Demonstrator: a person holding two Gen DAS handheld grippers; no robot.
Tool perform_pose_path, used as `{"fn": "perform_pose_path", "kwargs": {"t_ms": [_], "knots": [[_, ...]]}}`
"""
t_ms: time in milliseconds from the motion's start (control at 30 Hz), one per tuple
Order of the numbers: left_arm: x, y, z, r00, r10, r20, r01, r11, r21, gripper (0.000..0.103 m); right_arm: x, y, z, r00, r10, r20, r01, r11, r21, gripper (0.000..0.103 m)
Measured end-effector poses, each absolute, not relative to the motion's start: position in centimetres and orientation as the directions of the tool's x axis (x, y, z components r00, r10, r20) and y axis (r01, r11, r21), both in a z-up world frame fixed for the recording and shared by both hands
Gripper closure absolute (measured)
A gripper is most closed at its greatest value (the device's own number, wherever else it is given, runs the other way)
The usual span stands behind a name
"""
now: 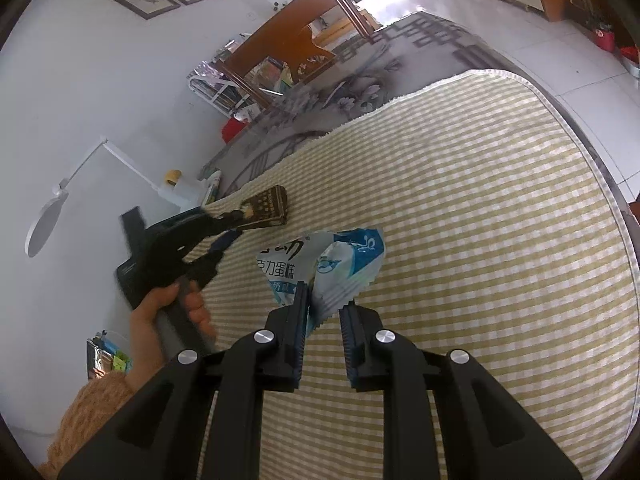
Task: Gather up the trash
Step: 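Grasp the brown cigarette box with the left tool while the right tool holds the wrapper, then carry the cigarette box and wrapper over the red bucket with both tools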
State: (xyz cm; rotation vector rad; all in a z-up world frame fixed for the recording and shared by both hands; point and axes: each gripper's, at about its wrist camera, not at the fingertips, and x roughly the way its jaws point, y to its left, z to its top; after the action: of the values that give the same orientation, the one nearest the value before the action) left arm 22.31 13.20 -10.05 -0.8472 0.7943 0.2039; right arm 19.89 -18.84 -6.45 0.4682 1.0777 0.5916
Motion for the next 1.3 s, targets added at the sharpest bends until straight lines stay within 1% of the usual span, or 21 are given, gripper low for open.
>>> {"fn": "perform_pose_path", "kwargs": {"t_ms": [200,367,467,567,633,733,767,867,900,933,967,1033,1233,1300], "knots": [[14.7,12.2,-7.9,0.734,-0.241,-0.635,-0.341,0.677,-0.652,0.085,19.2,-19.0,-6.6,0.353,0.628,-0.693,-0.219,0.776,0.592,0.086],[6.8,12.5,-8.0,0.722,-0.376,-0.581,-0.321,0.562,-0.763,0.085,17.1,-19.7,-5.6,0.363,0.626,-0.690,-0.251,0.779,0.574,0.086],[4.1,11.6,-8.2,0.654,-0.427,-0.625,-0.320,0.593,-0.739,0.085,15.3,-20.5,-4.7,0.370,0.628,-0.685,-0.265,0.778,0.570,0.085],[2.3,10.4,-8.6,0.588,-0.455,-0.669,-0.297,0.648,-0.701,0.085,12.8,-21.7,-4.3,0.381,0.650,-0.657,-0.260,0.758,0.599,0.084],[1.9,9.5,-8.8,0.552,-0.438,-0.710,-0.271,0.711,-0.649,0.085,10.9,-22.3,-5.0,0.374,0.652,-0.659,-0.243,0.755,0.609,0.083],[2.8,8.0,-9.2,0.496,-0.409,-0.766,-0.239,0.784,-0.573,0.085,9.3,-22.1,-6.7,0.326,0.637,-0.699,-0.217,0.770,0.600,0.083],[3.4,7.5,-9.4,0.480,-0.406,-0.778,-0.230,0.797,-0.558,0.084,9.1,-21.9,-7.2,0.312,0.628,-0.712,-0.219,0.777,0.590,0.083],[4.8,6.3,-9.3,0.482,-0.336,-0.810,-0.226,0.845,-0.485,0.082,9.1,-21.7,-7.3,0.336,0.580,-0.742,-0.234,0.815,0.531,0.083],[5.3,5.9,-9.1,0.493,-0.316,-0.811,-0.226,0.853,-0.470,0.079,9.2,-21.7,-7.3,0.346,0.567,-0.748,-0.233,0.824,0.517,0.083],[5.5,5.6,-8.8,0.499,-0.310,-0.809,-0.230,0.853,-0.468,0.067,9.4,-21.7,-7.5,0.351,0.555,-0.754,-0.227,0.832,0.506,0.083],[5.7,5.3,-8.7,0.512,-0.302,-0.804,-0.243,0.847,-0.473,0.046,9.5,-21.7,-7.7,0.345,0.557,-0.755,-0.219,0.831,0.512,0.083],[5.6,4.6,-8.6,0.540,-0.292,-0.789,-0.264,0.831,-0.489,0.033,9.6,-21.6,-8.0,0.330,0.573,-0.750,-0.212,0.820,0.533,0.083],[4.5,2.2,-9.0,0.569,-0.194,-0.799,-0.304,0.853,-0.424,0.025,9.7,-21.8,-7.8,0.341,0.581,-0.739,-0.221,0.813,0.538,0.082],[3.6,1.9,-9.5,0.577,-0.123,-0.807,-0.338,0.864,-0.373,0.025,9.9,-22.0,-7.8,0.344,0.583,-0.736,-0.214,0.812,0.543,0.080]]}}
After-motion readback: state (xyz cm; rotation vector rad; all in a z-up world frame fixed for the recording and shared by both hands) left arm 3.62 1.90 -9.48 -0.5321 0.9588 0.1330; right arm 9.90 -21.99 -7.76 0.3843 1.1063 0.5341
